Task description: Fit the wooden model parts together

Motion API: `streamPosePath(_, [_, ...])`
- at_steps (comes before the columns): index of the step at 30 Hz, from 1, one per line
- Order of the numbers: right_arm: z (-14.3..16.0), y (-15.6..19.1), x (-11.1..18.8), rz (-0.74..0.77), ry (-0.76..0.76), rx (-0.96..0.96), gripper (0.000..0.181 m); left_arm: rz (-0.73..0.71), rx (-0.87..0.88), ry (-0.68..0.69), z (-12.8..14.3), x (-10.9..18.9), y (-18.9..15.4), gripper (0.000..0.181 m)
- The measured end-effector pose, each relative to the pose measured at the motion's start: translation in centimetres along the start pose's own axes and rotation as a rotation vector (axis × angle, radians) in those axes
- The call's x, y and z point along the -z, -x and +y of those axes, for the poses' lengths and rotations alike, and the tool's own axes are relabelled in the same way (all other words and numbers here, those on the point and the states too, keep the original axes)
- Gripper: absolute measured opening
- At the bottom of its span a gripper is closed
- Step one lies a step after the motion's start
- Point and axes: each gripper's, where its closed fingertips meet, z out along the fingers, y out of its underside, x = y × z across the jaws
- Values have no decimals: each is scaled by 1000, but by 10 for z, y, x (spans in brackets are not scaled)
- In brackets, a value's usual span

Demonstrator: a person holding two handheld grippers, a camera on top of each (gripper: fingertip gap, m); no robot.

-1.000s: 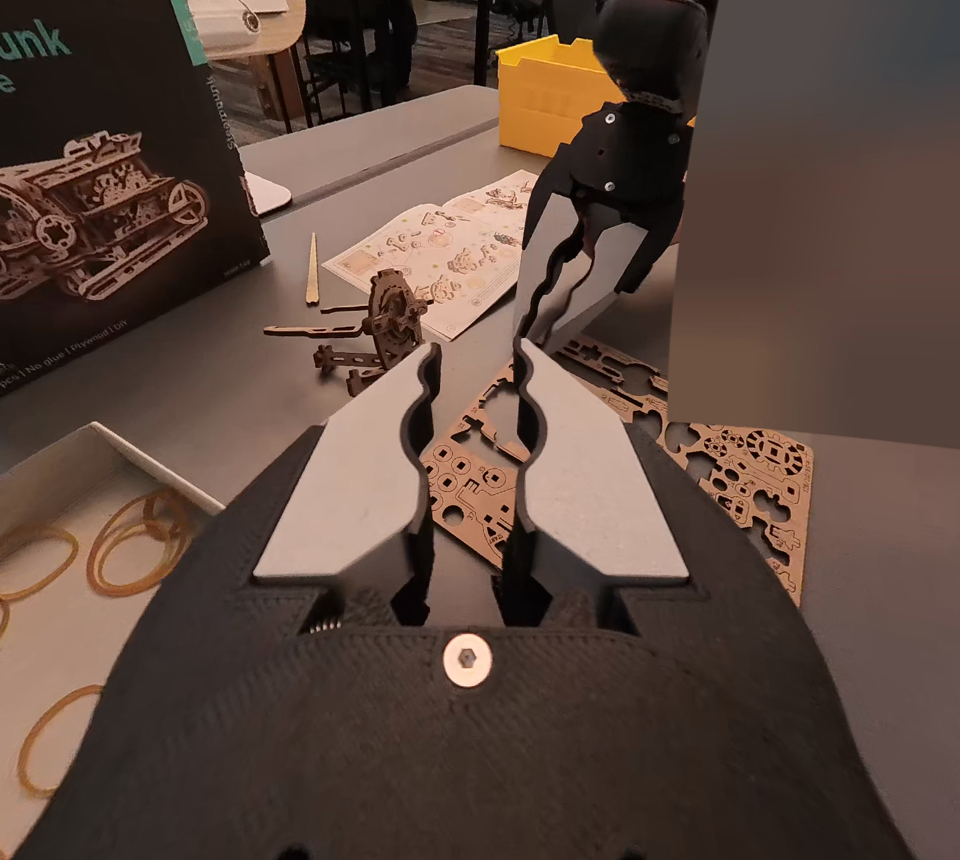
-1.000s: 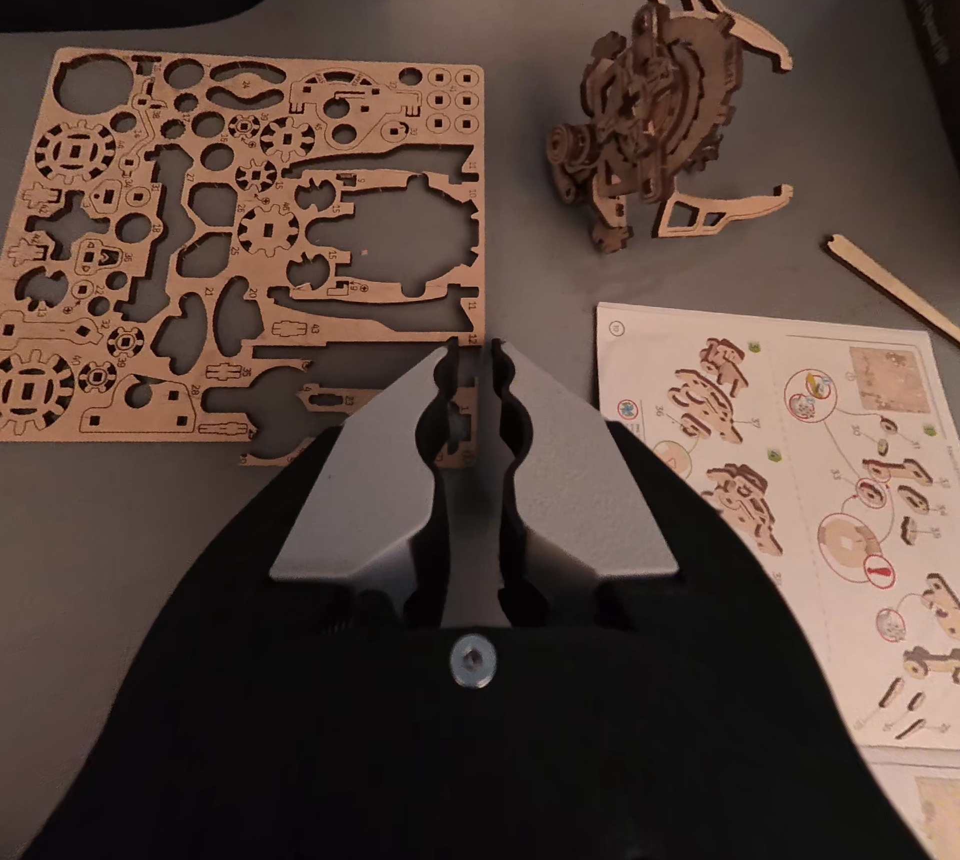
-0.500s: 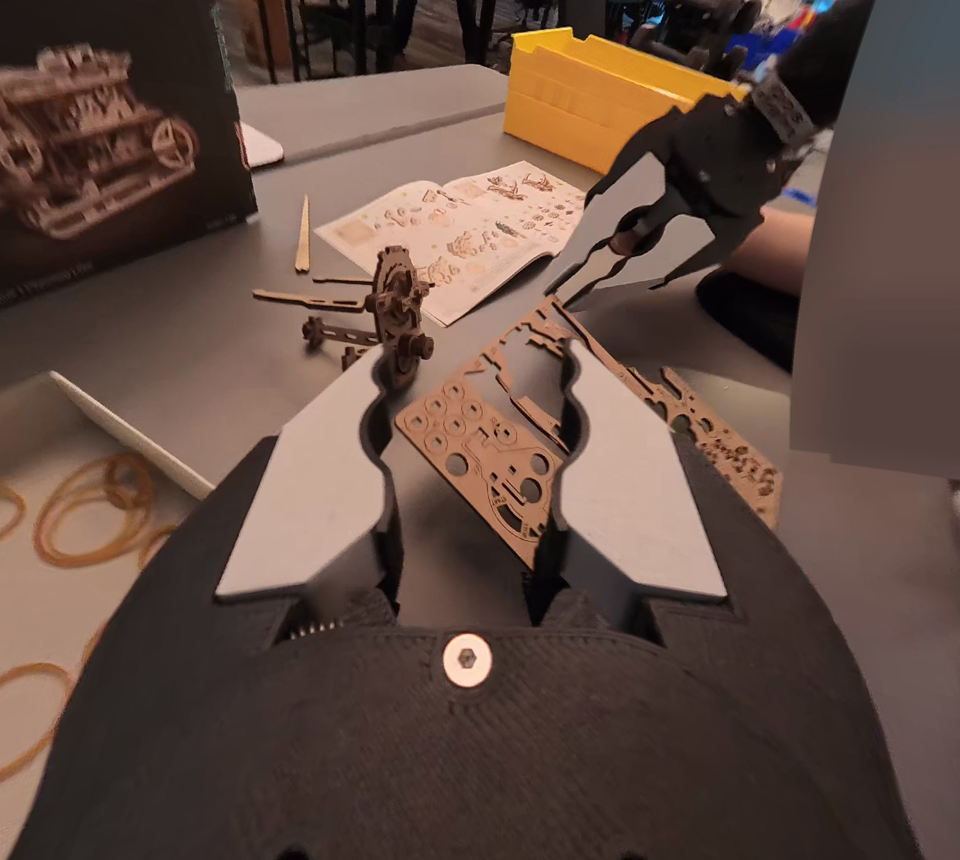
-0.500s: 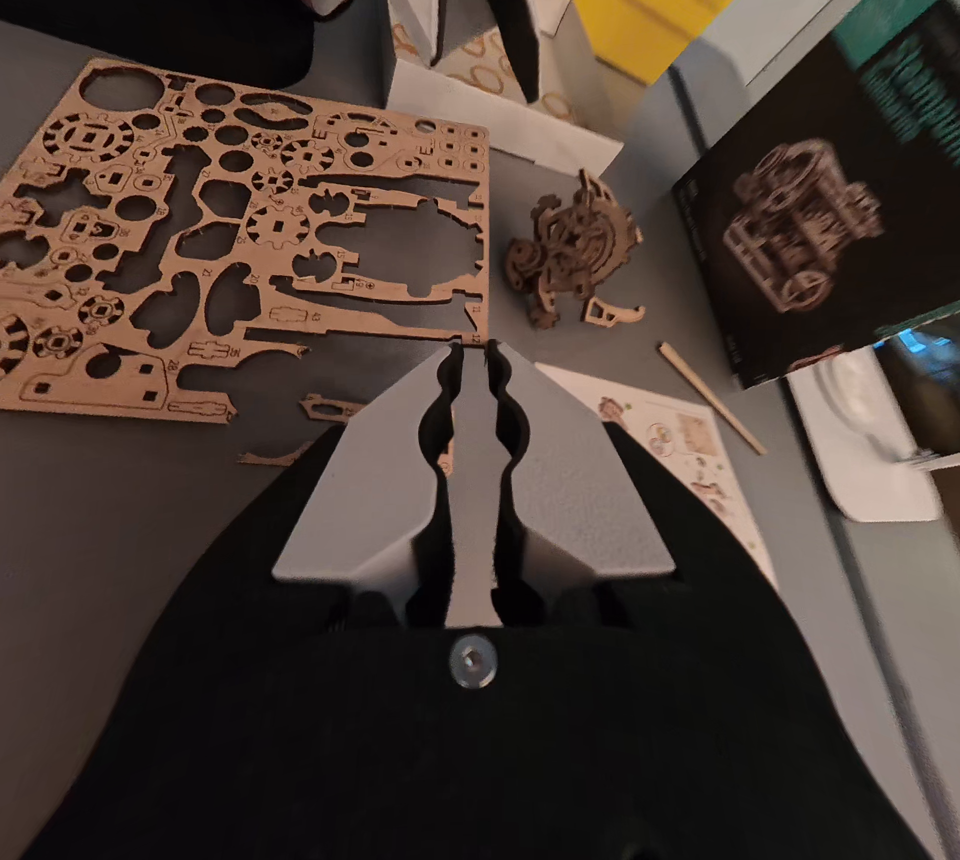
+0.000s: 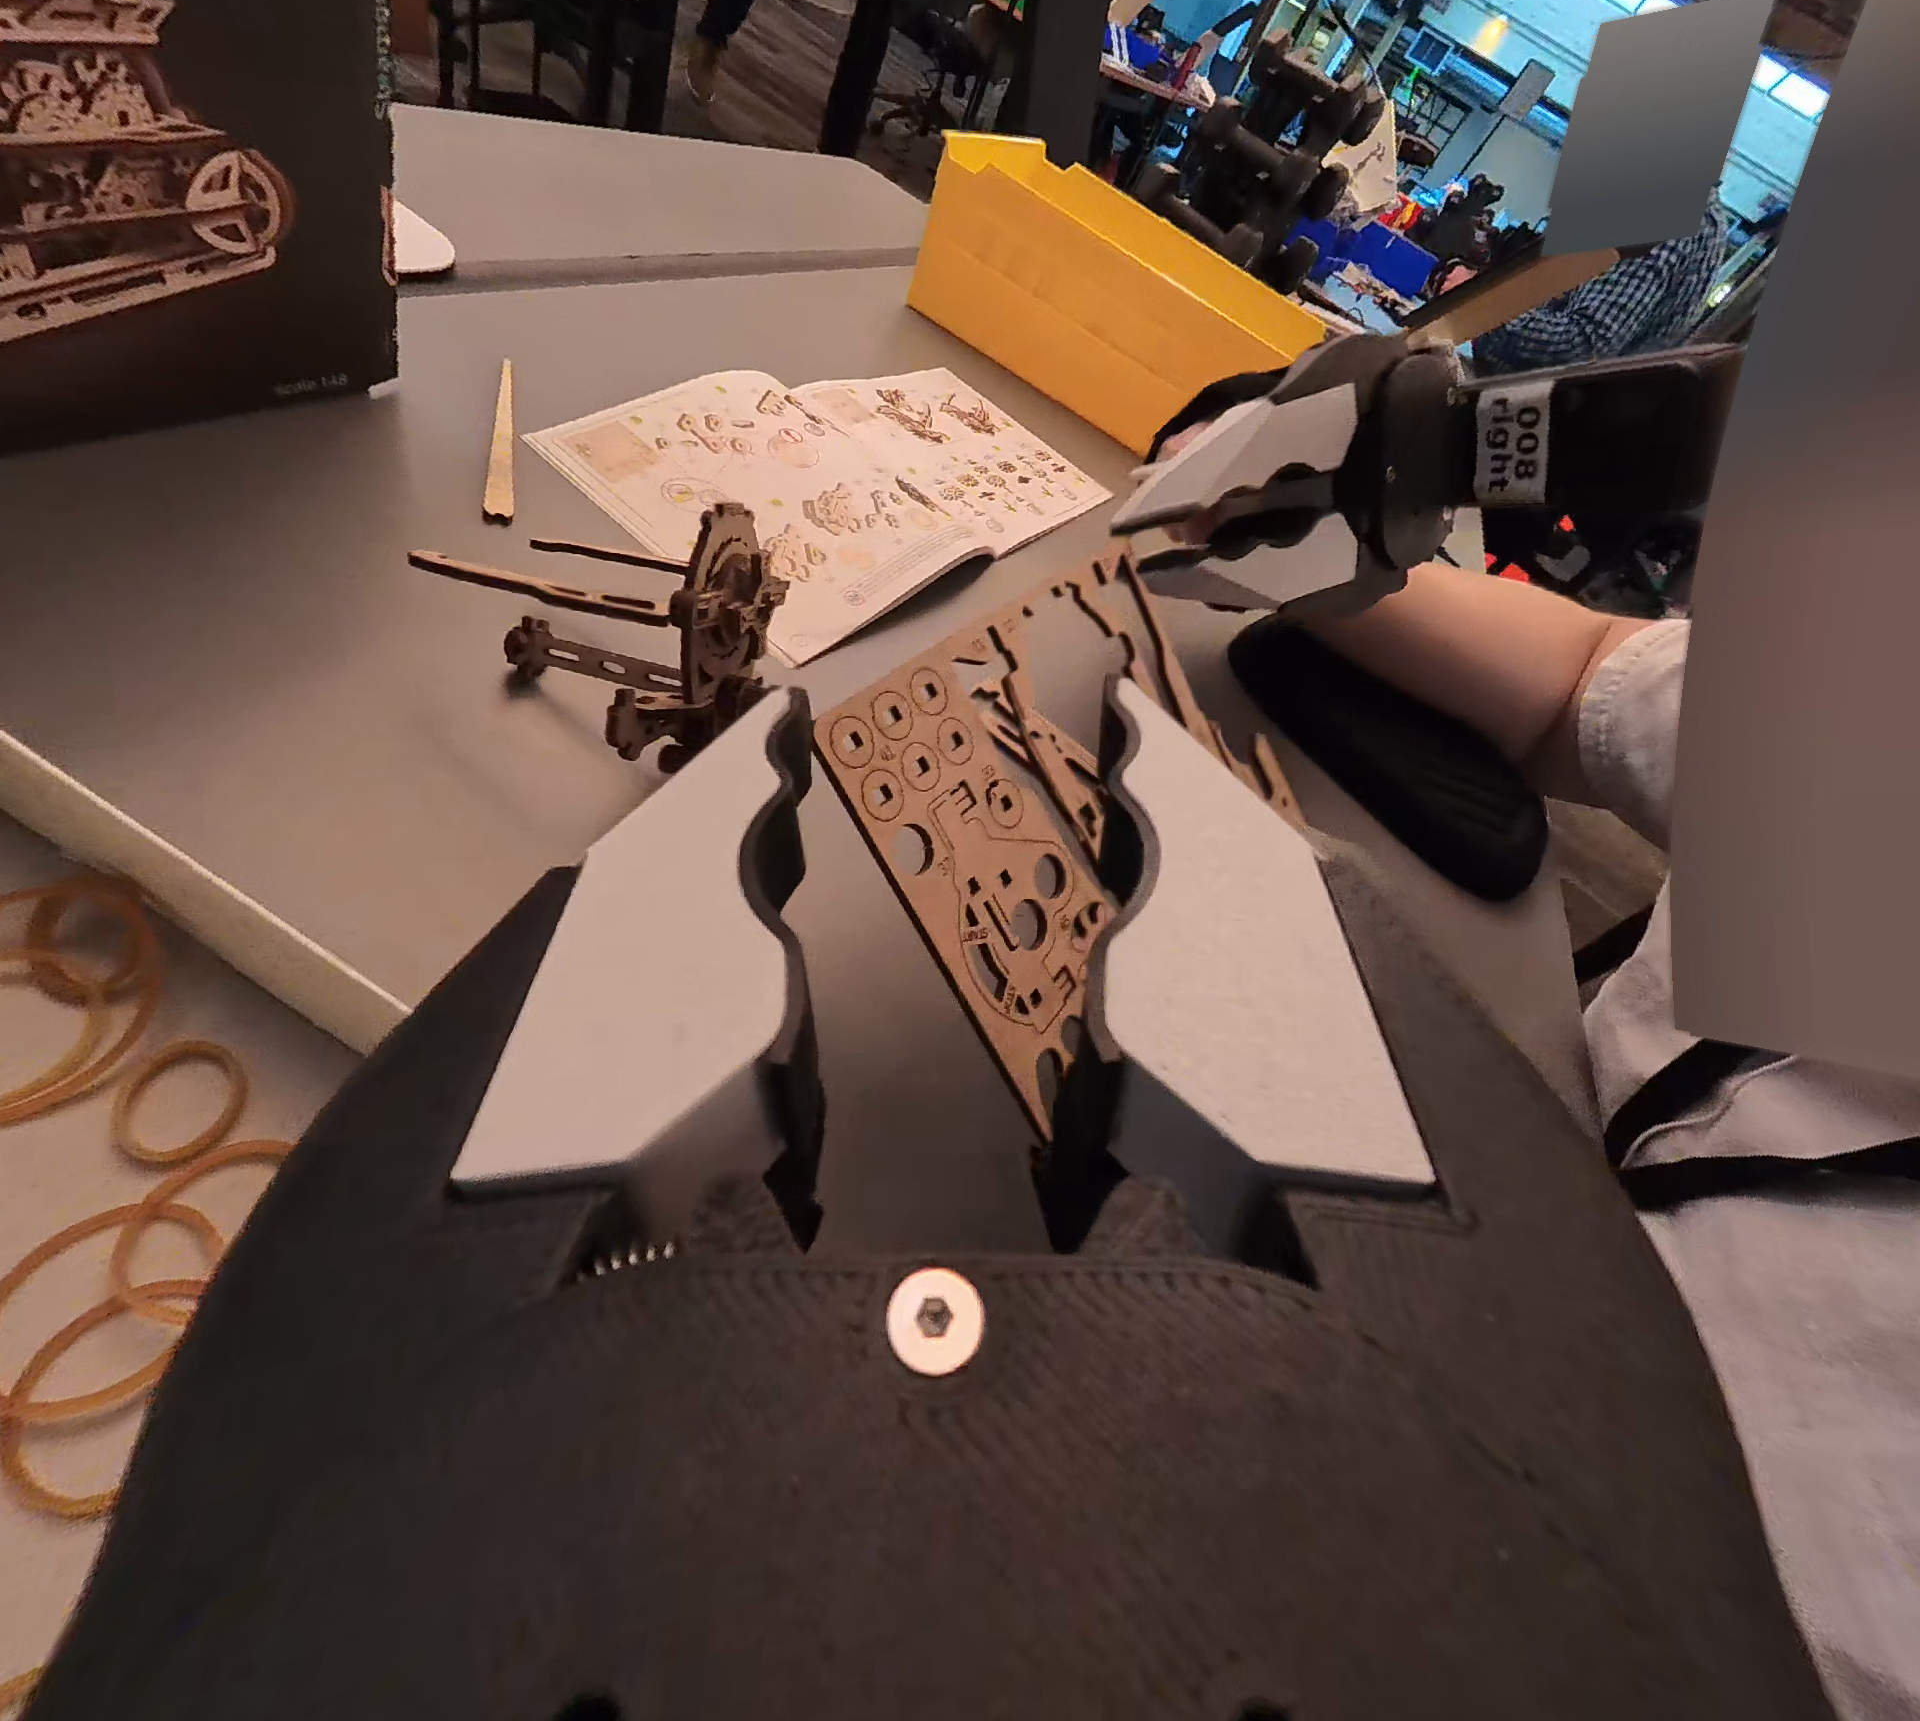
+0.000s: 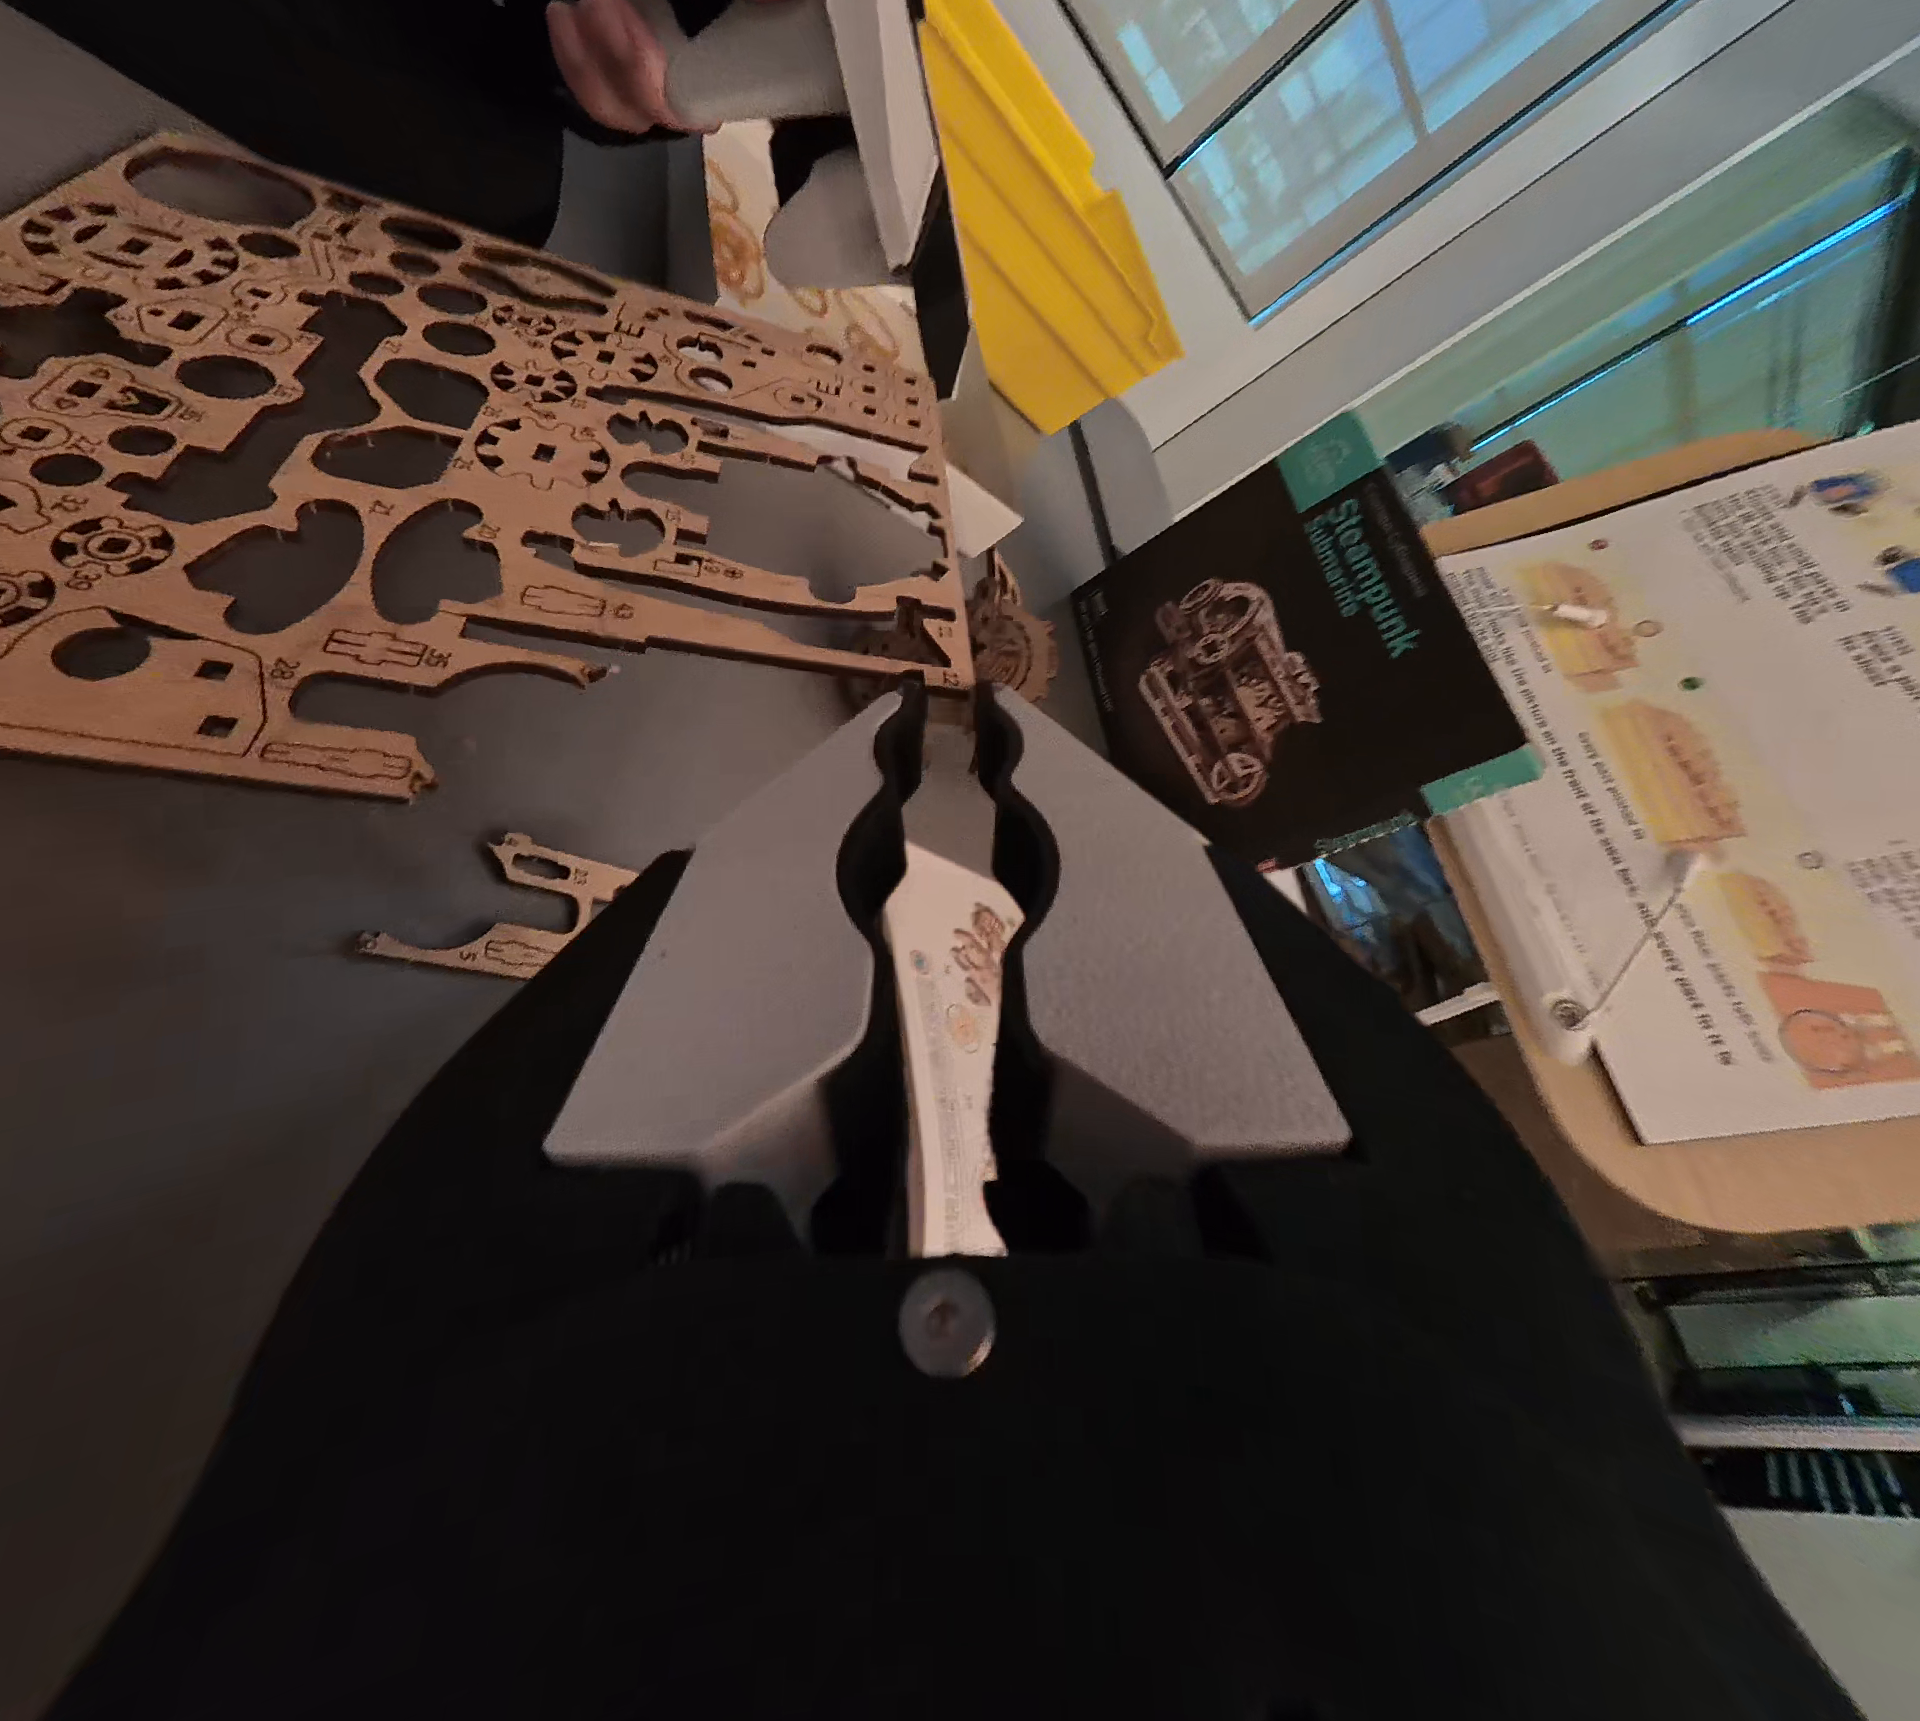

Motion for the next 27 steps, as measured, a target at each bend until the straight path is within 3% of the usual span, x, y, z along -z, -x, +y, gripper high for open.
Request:
streamPosePath(1, [-4,-1,3,15,-15,13,8,4,-4,8,0,0,-2,55])
streamPosePath(13, [-16,-12,21,176,-51,176,7,101,110,105,17,-6,-11,58])
streamPosePath(14, [-16,-12,21,173,-53,171,7,131,124,108,17,-7,-14,54])
streamPosePath(16, [-7,-9,16,147,-20,147,7,239,146,113,18,-6,-29,23])
streamPosePath(18, [3,-6,11,116,8,118,8,275,162,121,19,-6,-32,6])
streamPosePath(21, [25,-2,3,37,89,-49,13,269,173,114,20,-6,-30,5])
streamPosePath(25, [41,-2,11,-87,101,-516,25,263,174,107,21,-5,-25,5])
streamPosePath(27, [36,-1,17,-173,77,-823,51,281,180,88,19,-3,-26,4])
